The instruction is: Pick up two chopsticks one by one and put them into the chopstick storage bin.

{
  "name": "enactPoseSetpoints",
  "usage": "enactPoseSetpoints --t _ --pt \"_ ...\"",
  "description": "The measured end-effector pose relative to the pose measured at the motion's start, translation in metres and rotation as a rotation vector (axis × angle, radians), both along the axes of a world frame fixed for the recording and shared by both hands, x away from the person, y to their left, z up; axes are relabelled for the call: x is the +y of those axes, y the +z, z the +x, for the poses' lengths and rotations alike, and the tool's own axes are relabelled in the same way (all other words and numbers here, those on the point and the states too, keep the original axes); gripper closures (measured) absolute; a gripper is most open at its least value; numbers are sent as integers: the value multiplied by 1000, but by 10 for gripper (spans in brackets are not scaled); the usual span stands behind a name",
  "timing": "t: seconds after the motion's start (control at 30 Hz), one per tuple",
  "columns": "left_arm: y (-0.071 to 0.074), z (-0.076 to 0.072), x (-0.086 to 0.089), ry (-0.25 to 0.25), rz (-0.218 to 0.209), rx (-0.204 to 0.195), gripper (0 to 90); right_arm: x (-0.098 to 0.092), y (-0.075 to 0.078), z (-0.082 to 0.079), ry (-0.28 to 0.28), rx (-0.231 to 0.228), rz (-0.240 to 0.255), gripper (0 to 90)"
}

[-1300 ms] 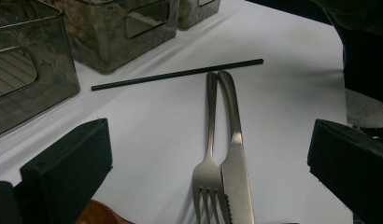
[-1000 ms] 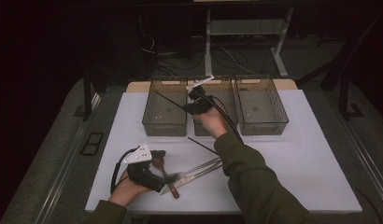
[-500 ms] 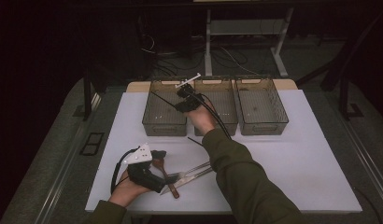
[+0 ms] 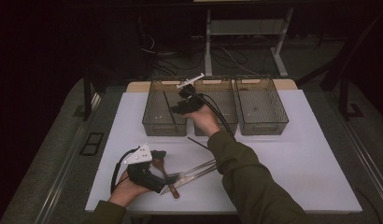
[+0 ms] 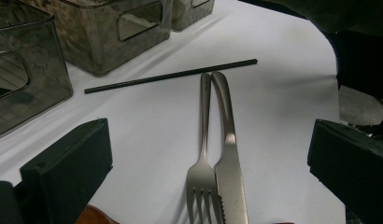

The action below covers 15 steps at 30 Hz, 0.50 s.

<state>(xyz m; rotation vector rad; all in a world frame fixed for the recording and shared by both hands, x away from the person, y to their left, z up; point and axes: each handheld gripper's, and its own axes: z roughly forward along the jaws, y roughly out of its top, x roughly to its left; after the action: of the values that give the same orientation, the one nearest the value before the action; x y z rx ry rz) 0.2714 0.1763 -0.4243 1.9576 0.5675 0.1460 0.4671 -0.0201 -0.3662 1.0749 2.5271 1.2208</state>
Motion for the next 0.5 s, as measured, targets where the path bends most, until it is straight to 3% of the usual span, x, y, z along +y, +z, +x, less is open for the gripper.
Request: enactPoseSetpoints --t 0.07,0.1,0.23,0.5 --pt "0 0 0 2 -1 2 0 -4 2 -4 19 -17 1 499" --pt "0 0 0 2 0 1 0 -11 3 -8 34 -30 27 467" --pt "0 0 0 1 7 -3 0 -20 7 -14 36 -47 40 419" --pt "-1 -1 0 6 13 -2 0 -52 11 -34 64 -80 63 398"
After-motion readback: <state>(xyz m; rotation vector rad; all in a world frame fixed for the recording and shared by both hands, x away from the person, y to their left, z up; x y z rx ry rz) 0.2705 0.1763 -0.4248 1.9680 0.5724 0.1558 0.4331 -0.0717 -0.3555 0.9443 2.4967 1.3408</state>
